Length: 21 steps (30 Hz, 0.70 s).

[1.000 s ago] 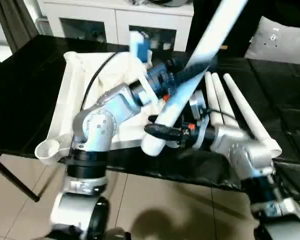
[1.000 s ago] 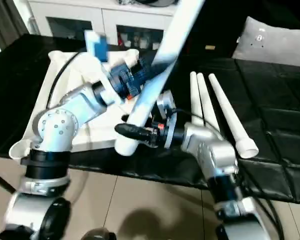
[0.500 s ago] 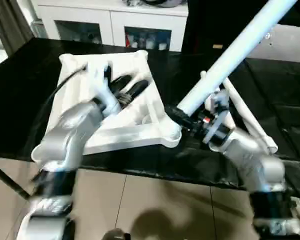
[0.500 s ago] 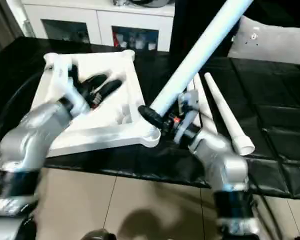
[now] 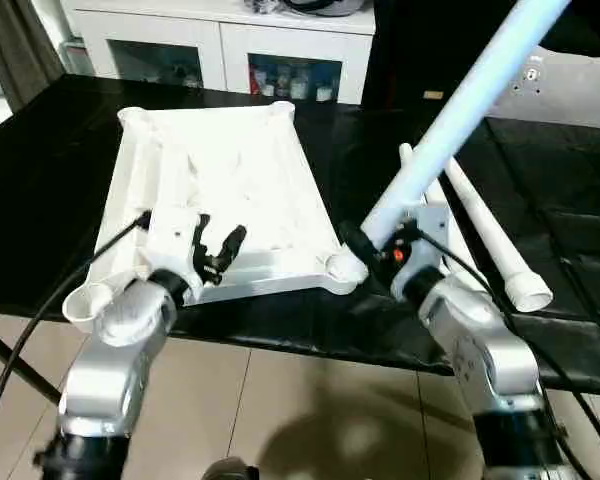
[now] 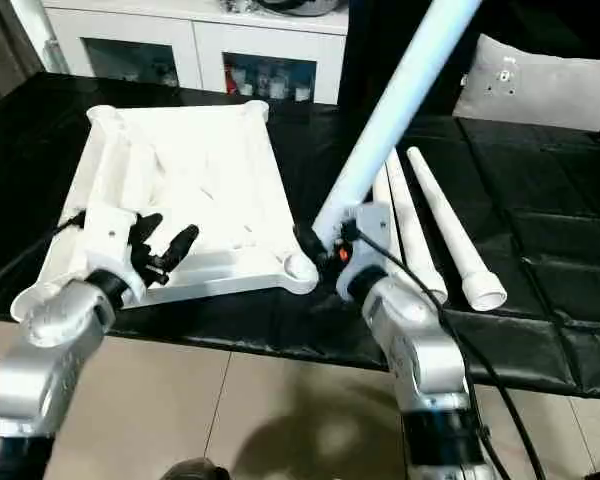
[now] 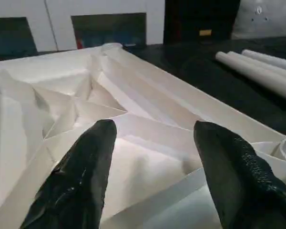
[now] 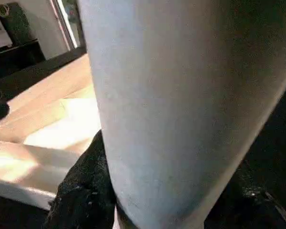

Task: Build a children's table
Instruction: Pick table leg

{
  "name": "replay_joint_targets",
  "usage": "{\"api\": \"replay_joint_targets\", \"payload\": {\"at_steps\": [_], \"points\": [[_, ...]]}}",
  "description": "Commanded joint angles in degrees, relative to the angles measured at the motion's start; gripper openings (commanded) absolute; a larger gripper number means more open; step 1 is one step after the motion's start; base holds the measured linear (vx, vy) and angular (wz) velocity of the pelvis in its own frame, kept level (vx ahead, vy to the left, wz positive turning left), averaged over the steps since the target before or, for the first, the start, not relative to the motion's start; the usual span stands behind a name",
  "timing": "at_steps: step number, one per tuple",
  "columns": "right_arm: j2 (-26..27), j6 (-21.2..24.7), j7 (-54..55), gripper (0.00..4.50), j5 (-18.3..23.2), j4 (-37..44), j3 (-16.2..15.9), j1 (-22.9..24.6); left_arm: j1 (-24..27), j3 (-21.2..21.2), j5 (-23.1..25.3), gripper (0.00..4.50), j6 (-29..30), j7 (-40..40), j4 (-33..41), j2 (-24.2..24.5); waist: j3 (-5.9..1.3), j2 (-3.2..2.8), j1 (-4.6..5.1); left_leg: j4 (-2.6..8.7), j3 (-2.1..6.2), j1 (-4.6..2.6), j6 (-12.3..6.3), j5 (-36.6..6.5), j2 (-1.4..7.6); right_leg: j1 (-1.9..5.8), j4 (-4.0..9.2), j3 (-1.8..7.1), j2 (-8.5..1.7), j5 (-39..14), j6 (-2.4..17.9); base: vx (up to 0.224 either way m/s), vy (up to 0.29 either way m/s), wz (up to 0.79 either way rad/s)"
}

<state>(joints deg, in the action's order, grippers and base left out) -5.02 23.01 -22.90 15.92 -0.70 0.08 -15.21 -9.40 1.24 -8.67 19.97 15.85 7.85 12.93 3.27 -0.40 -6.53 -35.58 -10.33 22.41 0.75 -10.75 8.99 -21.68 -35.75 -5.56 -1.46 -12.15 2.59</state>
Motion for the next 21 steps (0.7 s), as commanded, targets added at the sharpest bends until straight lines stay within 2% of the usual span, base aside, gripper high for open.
{"api": "replay_joint_targets", "payload": {"at_steps": [1,2,3,5,7,9,10,11,12,15,16,17,21], "points": [[0.10,-0.88,-0.05,1.91,0.82,2.45,0.64,-0.14,0.56,0.46,-0.50,2.96,0.45,-1.32,1.24,-0.84,-3.30,0.31,0.15,5.15,2.81,-1.33,0.64,-12.05,5.64,2.05,5.47,4.93,-8.57,-14.24,5.14,0.000,0.000,0.00],[0.37,-0.68,0.24,1.91,0.97,2.31,0.54,-0.04,1.09,0.32,-0.99,2.96,0.73,-1.15,1.55,-0.94,-3.33,-0.08,0.03,5.07,2.85,-1.44,0.52,-11.97,5.56,1.95,5.45,4.99,-8.66,-14.92,5.10,0.000,0.000,0.00],[0.37,-1.24,0.79,1.91,0.33,1.92,0.53,-0.08,1.19,-0.04,-0.85,3.14,0.75,-1.04,1.37,-0.78,-3.23,-0.71,0.04,5.03,2.90,-1.49,0.65,-12.52,5.54,1.74,5.60,5.03,-8.60,-15.74,4.94,0.000,0.000,0.00],[0.43,-2.38,1.74,1.91,-0.61,1.49,0.72,-0.12,1.25,-0.65,-0.23,3.25,0.53,-1.06,0.96,-0.47,-3.29,-0.32,0.18,5.15,2.92,-1.64,1.03,-13.11,5.58,1.72,5.75,4.98,-8.42,-16.31,4.44,0.000,0.000,0.00],[0.70,-1.99,2.25,1.91,0.62,2.58,1.87,-0.31,0.80,-0.85,-0.40,3.35,0.04,-0.60,0.55,-0.71,-3.27,-0.19,0.41,5.17,2.89,-1.62,1.11,-13.37,5.56,1.77,5.74,5.04,-8.34,-15.83,4.38,0.000,0.000,0.00],[0.87,-2.07,2.57,1.91,1.23,3.06,2.59,-0.45,0.60,-0.90,-0.24,3.44,-0.20,-0.66,0.42,-0.91,-3.31,-0.35,0.31,5.16,2.94,-1.65,1.04,-12.96,5.59,1.77,5.65,5.07,-8.44,-15.22,4.57,0.000,0.000,0.00],[-0.26,-2.33,1.55,1.91,0.22,2.99,1.48,-0.19,0.06,-1.35,2.01,3.56,-1.94,-2.09,-0.49,-0.90,-3.29,-0.22,0.36,5.20,2.92,-1.69,0.90,-12.90,5.64,1.71,5.63,5.02,-8.26,-14.71,4.57,0.000,0.000,0.00],[-0.83,-2.39,1.28,1.91,-0.71,2.81,0.67,0.04,-0.12,-1.22,2.50,3.64,-2.63,-2.79,-0.88,-1.19,-3.32,0.05,0.38,5.17,2.87,-1.68,0.77,-12.35,5.64,1.83,5.47,5.00,-8.21,-13.91,4.42,0.000,0.000,0.00],[-1.38,-2.63,1.19,1.91,-1.84,2.67,-0.16,0.33,-0.20,-1.10,2.72,3.64,-2.93,-3.07,-1.15,-1.42,-3.33,-0.06,0.35,5.14,2.90,-1.62,0.76,-12.00,5.62,1.87,5.41,5.00,-8.28,-13.60,4.47,0.000,0.000,0.00],[-2.02,-3.06,1.41,1.91,-3.31,2.61,-1.41,0.87,-0.07,-1.10,2.79,3.64,-2.70,-3.26,-1.11,-1.40,-3.34,0.23,0.40,4.98,2.74,-1.43,0.33,-11.11,5.48,2.01,5.49,5.01,-8.50,-13.87,4.63,0.000,0.000,0.00],[-2.35,-2.37,0.08,1.91,-2.58,3.18,-1.91,1.27,0.21,-1.16,2.52,3.64,-2.32,-3.09,-0.69,-1.43,-3.29,0.57,0.47,4.97,2.69,-1.41,0.10,-11.07,5.46,2.03,5.53,5.04,-8.44,-14.10,4.55,0.000,0.000,0.00],[-2.53,-2.05,-0.85,1.91,-2.07,3.59,-2.21,1.57,0.45,-1.19,2.38,3.64,-2.23,-3.02,-0.38,-1.51,-3.29,0.41,0.34,4.95,2.71,-1.45,-0.13,-10.89,5.46,2.02,5.50,5.03,-8.49,-14.55,4.40,0.000,0.000,0.00],[-2.13,-2.00,-0.02,1.91,-2.42,3.35,-2.28,1.62,1.08,-0.50,1.71,3.64,-2.85,-3.43,0.06,-2.43,-3.17,0.58,0.40,5.01,2.72,-1.46,-0.41,-11.29,5.55,1.86,5.76,4.96,-8.53,-15.93,4.46,0.000,0.000,0.00]]}}
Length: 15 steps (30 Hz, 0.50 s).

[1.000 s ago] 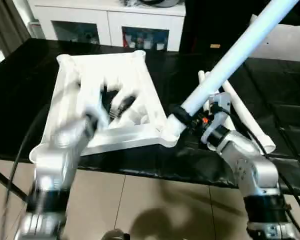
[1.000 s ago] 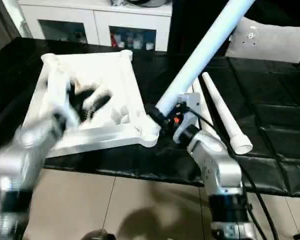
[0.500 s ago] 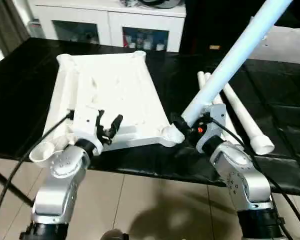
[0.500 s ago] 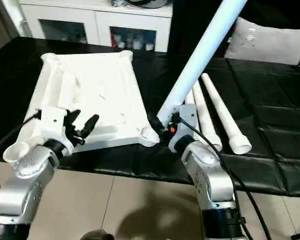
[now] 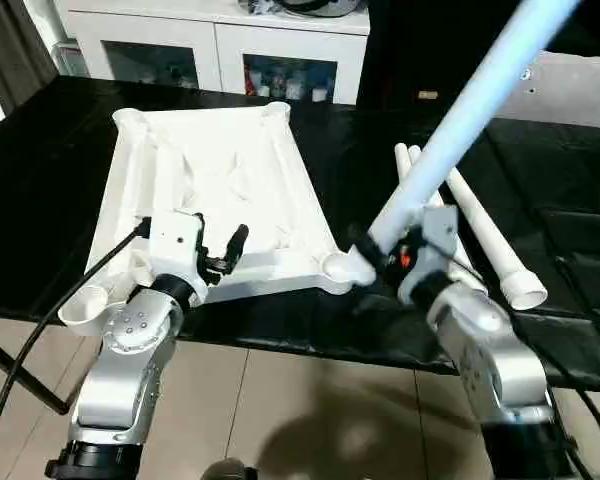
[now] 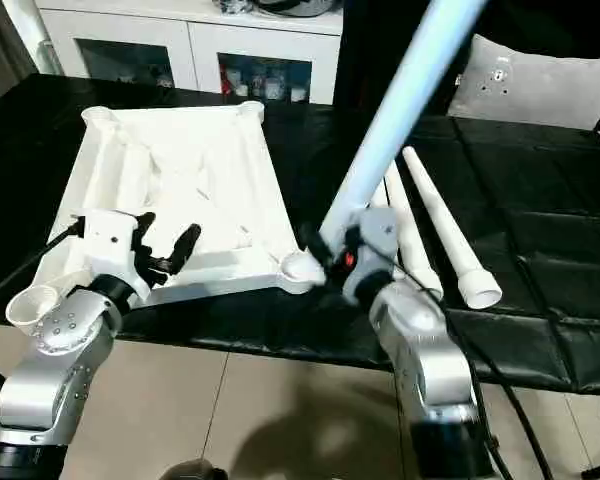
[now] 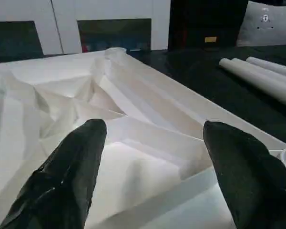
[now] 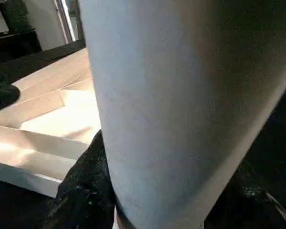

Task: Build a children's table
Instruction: Pick table leg

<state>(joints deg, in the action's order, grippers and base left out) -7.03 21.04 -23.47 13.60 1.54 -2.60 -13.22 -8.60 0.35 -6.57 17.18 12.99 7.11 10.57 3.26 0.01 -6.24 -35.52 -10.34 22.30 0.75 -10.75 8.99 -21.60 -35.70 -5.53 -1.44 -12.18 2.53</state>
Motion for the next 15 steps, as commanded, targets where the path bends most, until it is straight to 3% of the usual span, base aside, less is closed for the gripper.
{"api": "replay_joint_targets", "payload": {"at_steps": [1,3,4,5,6,7,8,9,10,11,12,13,14,15], "points": [[0.04,-0.20,1.66,1.91,-0.60,0.01,0.63,-1.02,0.94,0.66,-0.91,3.64,-0.07,-0.23,1.62,-0.15,-3.08,0.21,0.16,5.03,2.78,-1.38,-0.15,-11.93,5.56,1.71,5.80,4.94,-8.49,-16.86,4.36,0.000,0.000,0.00],[0.27,-1.20,2.40,1.91,-1.27,-1.19,0.78,-1.59,1.45,0.64,-0.77,3.64,0.00,-0.03,2.07,0.11,-2.93,0.43,0.14,5.28,2.85,-2.04,1.03,-16.09,5.61,1.81,6.08,4.86,-8.64,-22.08,3.60,0.000,0.000,0.00],[0.37,-1.74,2.36,1.91,-1.33,-1.82,0.85,-1.80,1.64,0.60,-0.66,3.64,0.01,0.03,2.23,0.26,-2.34,0.53,0.38,5.51,2.89,-3.21,2.33,-23.31,5.30,1.71,7.21,4.61,-8.61,-31.64,1.68,0.000,0.000,0.00],[0.34,-2.89,1.80,1.91,-1.32,-2.52,0.82,-1.98,1.73,0.60,-0.60,3.64,0.08,0.07,2.36,0.40,-2.14,0.73,0.50,5.58,2.96,-3.71,2.61,-25.76,5.24,1.72,7.68,4.39,-8.60,-34.68,0.98,0.000,0.000,0.00],[0.29,-3.55,1.39,1.91,-1.27,-2.88,0.79,-2.05,1.76,0.61,-0.58,3.64,0.13,0.09,2.42,0.48,-1.66,0.47,0.83,5.51,3.01,-5.00,3.11,-30.51,4.90,1.75,9.01,3.60,-8.36,-40.59,-0.43,0.000,0.000,0.00],[0.51,-4.29,0.83,1.91,-0.74,-3.41,1.05,-2.09,1.78,0.63,-0.51,3.64,0.20,0.12,2.53,0.63,-1.48,0.40,0.94,5.33,2.99,-6.06,3.25,-32.91,4.83,1.55,9.76,3.04,-8.10,-42.68,-0.97,0.000,0.000,0.00],[0.66,-4.59,0.55,1.91,-0.39,-3.65,1.23,-2.09,1.79,0.67,-0.44,3.64,0.23,0.16,2.58,0.67,-1.34,0.57,1.51,5.19,3.03,-7.30,3.03,-35.28,4.64,2.19,10.74,1.77,-7.63,-42.92,-1.34,0.000,0.000,0.00],[0.93,-3.75,0.52,1.91,0.25,-3.85,1.50,-2.10,1.76,0.80,-0.40,3.64,0.29,0.18,2.61,0.74,-0.97,0.19,1.55,5.80,3.46,-7.51,3.18,-37.26,5.22,2.52,10.78,1.20,-7.39,-41.35,-1.21,0.051,0.028,-0.10],[1.14,-3.15,0.24,1.91,0.82,-4.08,1.54,-2.16,1.66,1.19,-0.45,3.64,0.41,0.14,2.59,0.86,-0.91,-0.24,2.69,8.32,4.67,-7.07,4.80,-44.51,7.02,3.95,8.24,0.57,-6.37,-33.77,-0.39,0.051,0.028,-0.10],[1.17,-3.05,0.23,1.91,0.87,-4.11,1.48,-2.16,1.63,1.30,-0.49,3.64,0.43,0.15,2.58,0.90,-1.06,-0.24,2.91,8.93,4.78,-7.13,5.38,-45.83,7.32,4.22,7.26,0.89,-6.36,-30.94,0.45,0.059,0.028,-0.10],[1.17,-3.06,0.25,1.91,0.90,-4.07,1.46,-2.13,1.65,1.32,-0.50,3.64,0.46,0.15,2.59,0.94,-1.35,-0.15,3.12,9.09,4.72,-7.40,5.85,-45.82,7.21,4.20,6.97,1.26,-6.67,-28.63,1.52,0.000,0.000,0.00],[1.19,-3.00,0.43,1.91,1.05,-3.82,1.40,-1.90,1.73,1.38,-0.58,3.64,0.58,0.24,2.64,1.12,-1.68,0.30,3.16,8.24,3.97,-7.34,5.87,-42.03,6.04,3.98,7.93,2.28,-7.96,-27.39,3.79,0.065,0.007,-0.04],[1.14,-2.90,0.48,1.91,1.19,-3.57,1.44,-1.65,1.81,1.38,-0.69,3.64,0.66,0.35,2.72,1.19,-2.10,0.55,2.65,6.98,2.72,-5.17,3.87,-32.25,4.61,5.88,8.95,3.74,-9.63,-29.15,5.14,0.087,-0.001,-0.02],[1.14,-2.90,0.48,1.91,1.19,-3.57,1.44,-1.65,1.81,1.38,-0.69,3.64,0.66,0.35,2.72,1.19,-2.64,1.07,1.62,5.81,1.95,-2.75,0.46,-19.48,3.92,7.81,9.19,4.68,-10.26,-28.64,5.29,0.123,-0.003,-0.04]]}}
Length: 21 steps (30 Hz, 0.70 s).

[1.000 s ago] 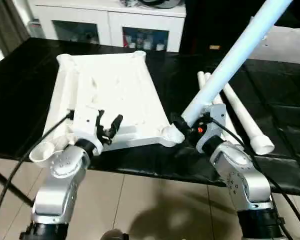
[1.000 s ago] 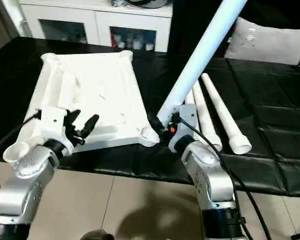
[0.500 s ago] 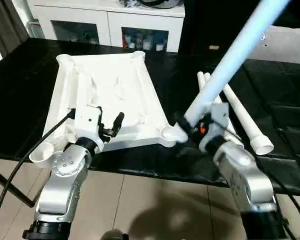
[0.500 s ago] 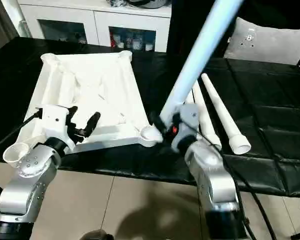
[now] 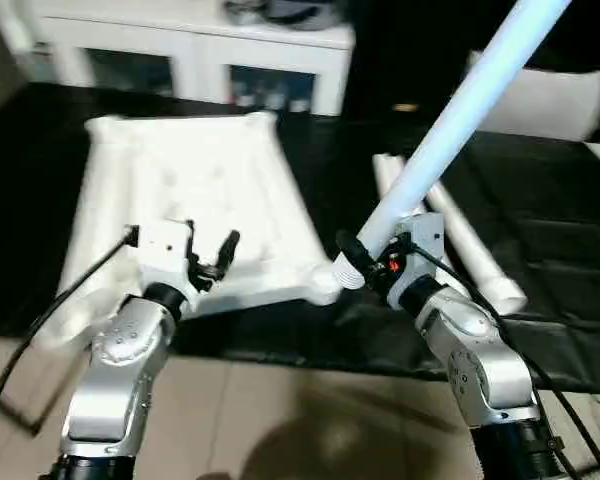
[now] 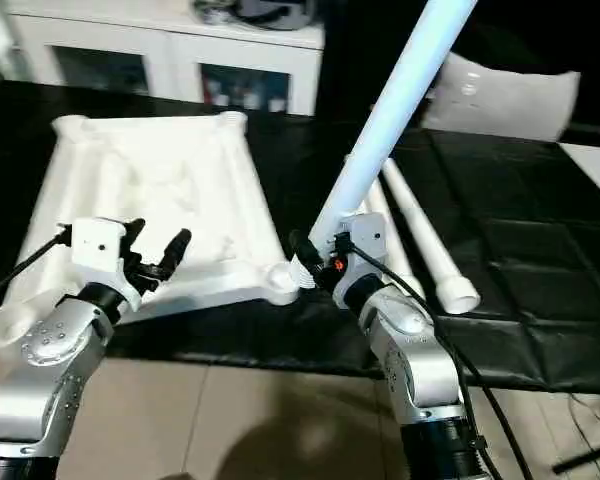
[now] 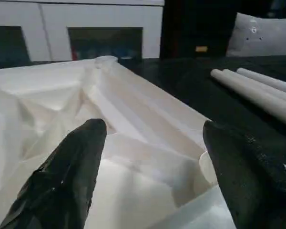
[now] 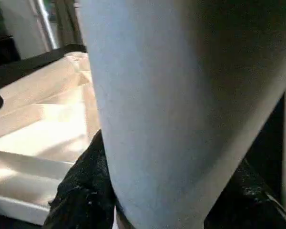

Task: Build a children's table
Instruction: Pick table leg

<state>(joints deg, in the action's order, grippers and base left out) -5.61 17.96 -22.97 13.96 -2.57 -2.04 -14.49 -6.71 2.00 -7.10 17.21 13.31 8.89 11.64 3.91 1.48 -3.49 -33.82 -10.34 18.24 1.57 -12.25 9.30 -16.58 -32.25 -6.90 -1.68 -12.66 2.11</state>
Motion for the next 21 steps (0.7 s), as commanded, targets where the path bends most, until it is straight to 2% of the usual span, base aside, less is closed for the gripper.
{"api": "replay_joint_targets", "payload": {"at_steps": [1,2,3,4,5,6,7,8,9,10,11,12,13,14,15,16,17,18,19,20,21], "points": [[-0.39,0.07,-0.15,1.91,0.91,0.63,0.90,-0.20,-0.09,-0.36,-0.17,3.64,0.70,0.14,0.96,0.16,-3.52,-0.49,-1.40,3.62,1.83,1.75,-1.49,-13.63,3.49,3.14,5.73,6.00,-9.95,-27.88,5.50,0.089,-0.002,-0.03],[-0.59,-0.31,-0.38,1.91,0.96,0.83,0.88,0.28,0.00,-0.73,-0.17,3.64,0.81,0.44,1.03,0.21,-4.06,-0.66,-1.63,3.72,1.68,1.62,-2.80,-8.56,3.57,3.01,5.03,5.28,-8.64,-23.76,5.45,0.090,-0.005,0.00],[-0.59,-0.31,-0.38,1.91,0.96,0.83,0.88,0.28,0.00,-0.73,-0.17,3.64,0.81,0.44,1.03,0.21,-4.67,-1.03,-1.52,4.22,2.03,0.61,-3.90,-5.36,4.16,2.32,3.48,4.20,-6.90,-15.09,6.10,0.145,-0.002,0.03],[-0.70,-0.62,-0.64,1.91,1.11,0.84,0.96,0.54,0.09,-1.00,-0.15,3.64,0.98,0.57,1.27,0.14,-4.89,-1.23,-1.34,4.37,2.42,-0.43,-4.72,-4.15,4.72,1.59,2.47,3.73,-6.23,-10.44,6.69,0.145,-0.002,0.03],[-0.71,-0.68,-0.82,1.91,1.16,0.89,1.05,0.64,0.21,-1.13,-0.20,3.64,1.11,0.64,1.45,0.08,-5.10,-1.52,-0.41,4.41,4.11,-2.76,-7.87,-0.40,6.36,-0.31,-0.03,2.81,-5.51,-1.75,7.71,0.157,-0.008,0.02],[-0.70,-0.69,-0.92,1.91,1.18,0.92,1.10,0.69,0.28,-1.20,-0.24,3.64,1.20,0.67,1.55,0.05,-5.15,-1.50,0.02,4.13,4.89,-3.81,-10.26,1.45,7.13,-1.41,-0.93,2.55,-5.51,0.56,7.97,0.135,-0.025,0.10],[-0.69,-0.73,-0.98,1.91,1.22,0.92,1.12,0.73,0.35,-1.31,-0.16,3.64,1.21,0.73,1.50,0.04,-4.74,-1.23,0.20,3.22,4.86,-5.34,-13.90,1.99,7.71,-3.70,-1.71,3.08,-6.69,2.52,9.59,0.135,-0.025,0.10],[-0.68,-0.78,-1.00,1.91,1.23,0.89,1.11,0.76,0.40,-1.37,-0.10,3.64,1.19,0.78,1.43,0.05,-4.30,0.10,-0.57,2.06,2.03,-1.56,-14.22,0.21,4.17,-0.37,-0.67,5.19,-8.27,7.24,13.37,0.114,-0.033,0.11],[-0.68,-0.78,-1.00,1.91,1.23,0.89,1.11,0.76,0.40,-1.37,-0.10,3.64,1.19,0.78,1.43,0.05,-4.74,1.45,-2.39,-1.70,1.47,4.61,-12.40,-2.07,-0.06,5.86,1.24,8.89,-10.32,11.05,13.63,0.000,0.000,0.00],[-0.68,-0.80,-0.99,1.91,1.20,0.87,1.09,0.77,0.38,-1.40,-0.06,3.64,1.15,0.82,1.31,0.03,-5.05,0.31,-3.67,-3.11,2.41,5.30,-10.51,-1.74,1.11,6.47,2.13,9.88,-12.93,9.96,14.39,0.097,-0.022,0.08],[-0.64,-0.72,-0.99,1.91,1.18,1.07,1.02,0.79,0.28,-1.36,-0.15,3.64,1.12,0.92,1.08,0.06,-4.77,0.02,-3.39,-3.30,3.39,7.87,-7.59,1.67,1.62,7.34,1.39,8.21,-11.14,9.98,12.78,0.100,-0.021,0.01],[-0.65,-0.66,-1.00,1.91,1.14,1.25,0.96,0.82,0.17,-1.30,-0.27,3.64,1.10,1.03,0.88,0.08,-5.07,-0.94,-3.68,-1.66,3.68,7.25,-6.47,3.84,2.03,6.63,0.84,6.48,-9.17,10.12,11.04,0.100,-0.021,0.01],[-0.64,-0.61,-1.04,1.91,1.10,1.38,0.93,0.84,0.10,-1.27,-0.37,3.64,1.11,1.09,0.75,0.10,-5.09,-2.22,-2.22,0.99,4.67,4.00,-7.48,8.80,3.61,3.76,-1.54,2.95,-4.39,9.66,6.39,0.092,0.007,-0.06],[-0.69,-0.59,-1.15,1.91,1.10,1.41,0.99,0.84,0.02,-1.31,-0.36,3.64,1.11,1.10,0.62,0.11,-5.84,-3.01,0.30,1.84,10.52,-5.77,-17.27,13.72,9.68,-5.05,-6.78,1.49,-3.21,0.04,2.89,0.133,0.015,0.03],[-0.73,-0.55,-1.27,1.91,1.10,1.38,1.07,0.83,-0.03,-1.37,-0.33,3.64,1.10,1.06,0.57,0.09,-6.58,-2.76,1.66,1.77,13.16,-8.91,-23.27,19.55,12.01,-8.31,-8.72,2.04,-4.35,-5.90,1.09,0.167,0.005,0.03],[-0.83,-0.56,-1.46,1.91,1.04,1.28,1.16,0.84,-0.02,-1.53,-0.17,3.64,1.01,0.95,0.46,0.04,-5.91,-2.28,1.38,0.78,12.20,-8.09,-28.13,26.75,11.72,-10.27,-9.71,3.61,-5.25,-6.02,-1.95,0.122,-0.016,0.03],[-0.85,-0.58,-1.51,1.91,1.02,1.25,1.16,0.86,0.08,-1.60,0.24,3.64,0.82,0.63,0.41,0.07,-5.54,-1.58,0.83,-0.23,8.30,-5.06,-27.46,35.11,8.72,-11.08,-8.71,4.87,-5.47,2.57,-3.66,0.000,0.000,0.00],[-0.87,-0.61,-1.53,1.91,1.02,1.23,1.15,0.88,0.15,-1.63,0.55,3.64,0.70,0.40,0.39,0.09,-5.67,0.93,0.69,-2.95,4.38,-1.18,-21.97,29.85,2.21,-7.90,-2.51,7.33,-6.50,13.26,-2.40,0.000,0.000,0.00],[-0.95,-0.49,-1.51,1.91,1.06,1.23,1.14,0.85,0.30,-1.74,0.65,3.64,0.29,0.51,0.31,0.01,-5.22,2.48,-0.30,-2.75,3.09,3.13,-15.69,16.40,-1.51,-3.24,-2.22,10.05,-8.45,16.43,-1.68,0.000,0.000,0.00],[-1.01,-0.45,-1.52,1.91,1.11,1.21,1.16,0.83,0.30,-1.75,0.62,3.64,0.24,0.54,0.31,-0.07,-5.28,2.40,-1.03,-2.02,3.67,4.24,-12.33,13.01,-0.69,-2.03,-1.84,10.36,-9.48,18.33,-0.95,-0.034,-0.071,0.04],[-1.06,-0.37,-1.51,1.91,1.12,1.17,1.18,0.78,0.31,-1.71,0.58,3.64,0.23,0.49,0.33,-0.16,-5.69,2.08,-1.16,-0.99,3.73,3.70,-7.10,11.91,0.14,-1.98,-2.93,9.33,-8.08,25.23,0.31,-0.028,-0.090,0.00]]}}
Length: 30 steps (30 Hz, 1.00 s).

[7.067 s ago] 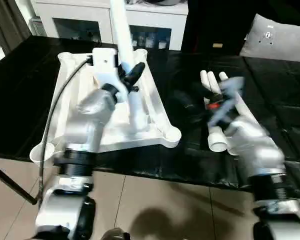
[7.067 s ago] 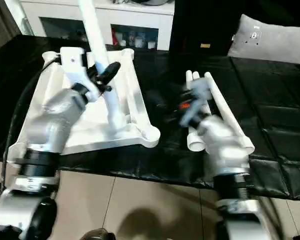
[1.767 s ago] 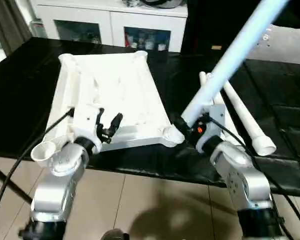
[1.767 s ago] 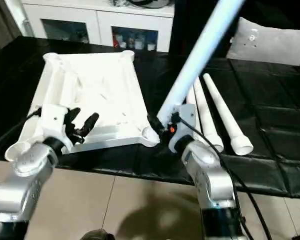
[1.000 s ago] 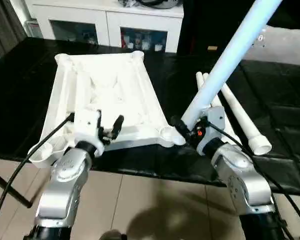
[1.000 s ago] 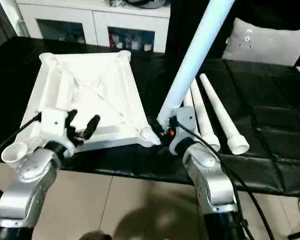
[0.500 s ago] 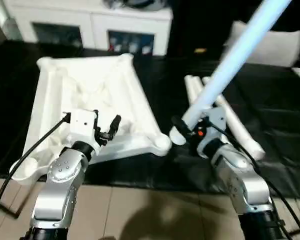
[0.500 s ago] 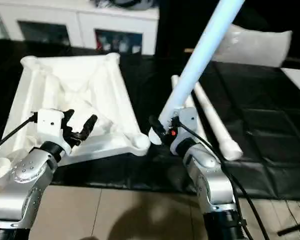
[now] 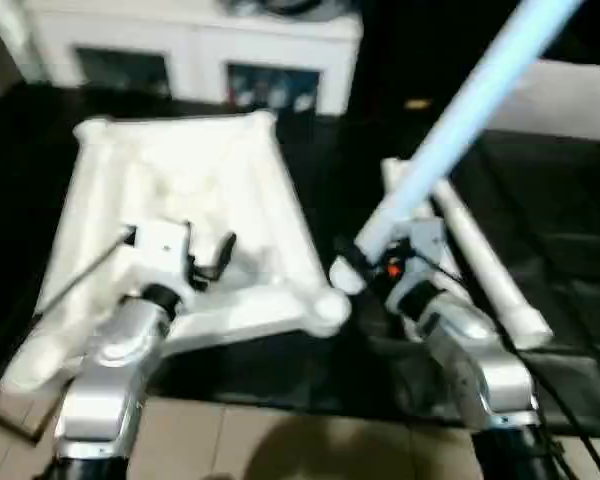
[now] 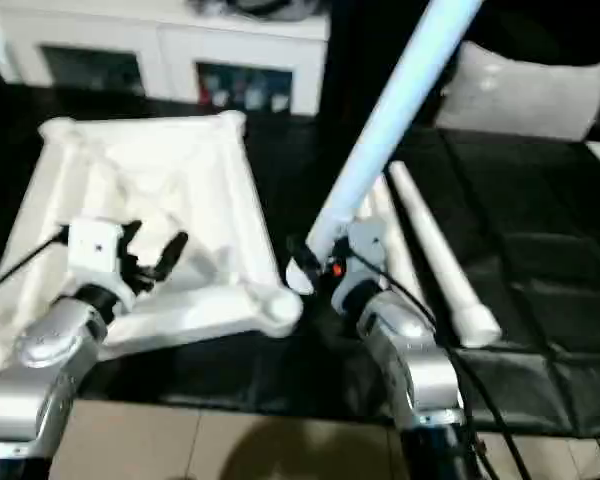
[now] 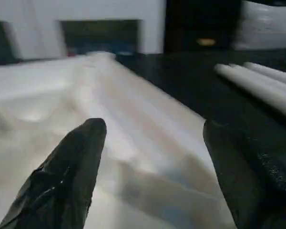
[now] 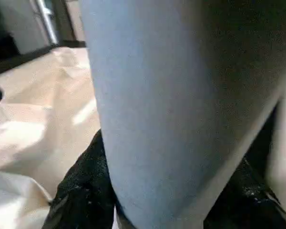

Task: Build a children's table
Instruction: Pick table leg

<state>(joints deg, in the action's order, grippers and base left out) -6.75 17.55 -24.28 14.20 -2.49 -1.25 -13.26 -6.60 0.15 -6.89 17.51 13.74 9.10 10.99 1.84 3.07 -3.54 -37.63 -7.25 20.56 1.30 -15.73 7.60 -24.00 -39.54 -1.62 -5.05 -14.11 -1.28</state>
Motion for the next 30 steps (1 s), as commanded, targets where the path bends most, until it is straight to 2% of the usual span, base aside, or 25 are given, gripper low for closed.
{"api": "replay_joint_targets", "payload": {"at_steps": [1,2,3,4,5,7,8,9,12,13,14,15,16,17,18,19,20,21,22,23,24,25,26,28,30], "points": [[0.07,0.09,-0.20,1.91,0.87,1.06,0.42,-0.48,0.21,0.18,0.35,3.64,-0.06,0.00,0.13,0.44,-3.53,0.11,-0.84,3.32,0.58,1.13,-5.37,15.53,2.03,5.26,4.08,3.35,-3.96,28.90,4.87,-0.028,-0.090,0.00],[0.05,0.30,-0.15,1.91,0.71,0.94,0.50,-0.59,0.20,0.20,0.30,3.64,-0.10,0.01,0.16,0.42,-3.30,-0.32,-0.36,4.13,0.30,0.71,-3.24,12.77,2.38,5.16,4.58,2.38,-2.91,26.01,7.24,-0.062,-0.072,-0.02],[0.05,0.30,-0.15,1.91,0.71,0.94,0.50,-0.59,0.20,0.20,0.30,3.64,-0.10,0.01,0.16,0.42,-3.11,-0.57,-0.18,4.61,0.35,0.63,-2.39,10.30,2.72,5.16,4.92,2.06,-2.74,21.70,8.52,-0.083,-0.048,-0.05],[0.00,0.34,-0.10,1.91,0.61,0.71,0.58,-0.74,0.23,0.25,0.25,3.64,-0.15,0.01,0.21,0.40,-2.55,-1.01,0.23,5.73,0.31,0.41,0.04,2.78,3.65,5.29,6.15,1.60,-2.60,6.96,11.08,-0.083,-0.048,-0.05],[-0.12,0.33,-0.04,1.91,0.63,0.51,0.62,-0.89,0.29,0.31,0.19,3.64,-0.17,0.01,0.33,0.41,-2.18,-1.32,0.22,6.26,0.33,0.07,0.85,-0.82,4.19,5.00,6.66,1.46,-2.70,0.97,11.47,-0.100,-0.028,-0.06],[-0.31,0.35,0.05,1.91,0.65,0.33,0.65,-1.09,0.35,0.46,0.11,3.64,-0.11,0.02,0.45,0.38,-1.31,-1.35,0.52,7.03,0.21,-0.72,3.92,-12.74,4.60,4.04,8.59,1.52,-2.38,-18.51,9.34,-0.106,-0.013,-0.03],[-0.41,0.31,0.08,1.91,0.60,0.27,0.64,-1.16,0.37,0.50,0.11,3.64,-0.06,0.04,0.49,0.37,-1.31,-1.35,0.52,7.03,0.21,-0.72,3.92,-12.74,4.60,4.04,8.59,1.52,-2.38,-18.51,9.34,-0.098,-0.009,0.01],[-0.49,0.31,0.05,1.91,0.55,0.20,0.69,-1.24,0.35,0.43,0.13,3.64,-0.02,-0.02,0.50,0.35,-1.23,-1.24,0.57,6.98,0.20,-0.98,4.38,-15.38,4.40,3.37,9.39,1.62,-2.40,-24.90,7.06,-0.088,-0.009,0.03],[-0.44,1.37,-0.12,1.91,0.97,0.06,1.04,-1.62,0.16,0.14,0.10,3.64,0.48,0.12,0.52,0.63,-1.40,-0.91,-0.11,6.44,-0.25,-0.18,1.85,-12.08,3.79,3.68,10.26,2.71,-4.00,-30.22,5.71,-0.085,-0.002,-0.03],[-0.46,1.87,-0.18,1.91,1.00,0.06,1.08,-1.72,0.05,0.06,0.34,3.64,0.86,0.02,0.54,0.74,-1.51,-0.64,0.08,3.04,-3.21,-3.72,3.93,-13.76,3.34,0.04,11.93,5.98,-1.83,-36.03,3.89,-0.093,0.009,-0.15],[-0.47,1.81,-0.16,1.91,0.94,0.05,1.07,-1.72,0.02,0.04,0.38,3.64,0.87,0.01,0.52,0.76,-1.64,0.02,-1.01,3.11,-3.18,-1.94,2.90,-12.51,2.62,2.48,11.85,8.96,-2.36,-37.80,3.58,-0.044,0.044,-0.44],[-0.54,1.23,0.04,1.91,0.46,-0.09,1.02,-1.72,-0.49,-0.23,0.74,3.64,0.61,0.09,0.07,0.88,-1.58,0.59,-2.26,0.75,-2.64,-1.25,0.84,-10.43,1.85,3.11,12.77,12.86,-3.67,-38.35,4.46,0.008,0.081,-0.50],[-0.54,0.96,0.33,1.91,0.14,-0.11,0.98,-1.65,-1.23,-0.82,2.17,3.64,0.60,-0.52,-0.52,1.30,-1.74,-0.43,-3.90,-0.57,1.62,2.01,-3.54,-3.78,3.33,5.43,13.04,13.00,-10.34,-36.49,6.56,0.008,0.081,-0.50],[-0.47,0.57,0.41,1.91,0.11,-0.18,1.03,-1.60,-1.84,-1.23,3.39,3.64,0.47,-1.19,-1.20,1.53,-1.23,-0.16,-3.11,-0.28,2.50,1.86,-3.89,-3.42,4.03,4.09,13.19,12.13,-9.97,-36.65,7.72,-0.040,0.139,-0.26],[-0.42,0.56,0.46,1.91,0.22,-0.22,1.12,-1.64,-2.05,-1.23,3.52,3.64,0.53,-1.40,-1.47,1.44,-1.42,-1.27,-2.49,1.86,3.05,1.57,-3.84,-3.33,4.29,3.56,12.07,9.92,-7.78,-34.30,9.48,-0.048,0.178,-0.02],[-0.35,0.53,0.51,1.91,0.37,-0.21,1.23,-1.66,-2.10,-0.75,2.78,3.64,0.42,-1.55,-1.71,0.84,-1.76,-2.72,0.68,6.68,1.57,-1.62,-3.03,-12.47,4.43,0.53,7.73,3.06,0.81,-19.37,11.97,-0.048,0.178,-0.02],[-0.33,0.43,0.54,1.91,0.38,-0.09,1.26,-1.62,-2.11,-0.40,2.57,3.64,-0.17,-1.86,-1.80,0.52,-1.58,-3.06,1.48,7.56,1.88,-1.64,-2.42,-15.86,4.75,0.57,6.81,2.03,1.50,-13.97,12.00,-0.034,0.172,0.02],[-0.33,0.44,0.56,1.91,0.38,-0.07,1.27,-1.62,-2.10,-0.38,2.63,3.64,-0.37,-1.92,-1.80,0.51,-2.09,-3.66,1.92,8.04,2.19,-1.57,-0.25,-18.22,5.11,1.51,6.50,1.04,1.07,-4.98,11.75,-0.019,0.083,0.01],[-0.30,0.42,0.65,1.91,0.37,-0.04,1.32,-1.60,-2.09,-0.44,2.77,3.64,-0.71,-1.91,-1.79,0.57,-2.09,-3.60,2.06,8.37,2.42,-1.43,1.44,-19.14,5.38,1.85,6.55,0.83,0.97,-2.16,10.88,-0.047,0.155,0.03],[-0.22,0.12,0.97,1.91,0.32,-0.02,1.58,-1.60,-1.96,-0.72,2.84,3.64,-0.86,-1.49,-1.61,0.81,-1.90,-3.41,2.22,8.62,2.05,-1.11,3.42,-20.34,5.15,2.40,7.24,0.83,-0.14,-0.32,9.98,-0.047,0.128,0.04],[-0.31,-0.04,1.06,1.91,0.39,0.04,1.98,-1.69,-1.85,-0.97,2.90,3.64,-0.68,-1.21,-1.39,1.02,-1.76,-3.57,2.24,8.71,1.79,-1.23,4.19,-21.80,4.84,2.34,7.52,0.76,-0.28,-1.52,9.48,-0.055,0.155,0.06],[-0.44,-0.33,0.80,1.91,0.94,0.15,2.74,-1.86,-1.69,-1.33,3.05,3.64,-0.26,-0.82,-1.11,1.42,-1.42,-2.64,2.44,8.56,1.13,-1.27,4.67,-24.63,4.18,2.39,8.81,1.12,-1.39,-8.17,7.78,-0.027,0.084,0.03],[-0.57,-0.75,0.67,1.91,1.09,0.15,3.05,-1.97,-1.66,-1.52,2.90,3.64,0.36,-0.41,-1.12,1.66,-1.42,-2.64,2.44,8.56,1.13,-1.27,4.67,-24.63,4.18,2.39,8.81,1.12,-1.39,-8.17,7.78,0.000,0.000,0.00],[-0.86,-1.06,0.63,1.91,1.67,-0.34,4.06,-2.44,-1.76,-1.92,2.81,3.67,1.28,0.47,-1.36,2.19,-1.36,-1.78,2.42,8.03,0.87,-1.31,4.07,-25.29,3.75,2.10,9.76,1.57,-2.24,-16.43,5.78,0.000,0.000,0.00],[-1.91,-0.90,0.62,1.91,1.93,-1.61,5.51,-3.31,-2.33,-2.50,2.66,3.67,1.93,2.15,-2.11,3.07,-1.40,-1.67,2.23,7.94,0.83,-1.29,3.37,-23.98,3.74,1.98,9.95,1.75,-2.62,-18.68,5.42,0.000,0.000,0.00]]}}
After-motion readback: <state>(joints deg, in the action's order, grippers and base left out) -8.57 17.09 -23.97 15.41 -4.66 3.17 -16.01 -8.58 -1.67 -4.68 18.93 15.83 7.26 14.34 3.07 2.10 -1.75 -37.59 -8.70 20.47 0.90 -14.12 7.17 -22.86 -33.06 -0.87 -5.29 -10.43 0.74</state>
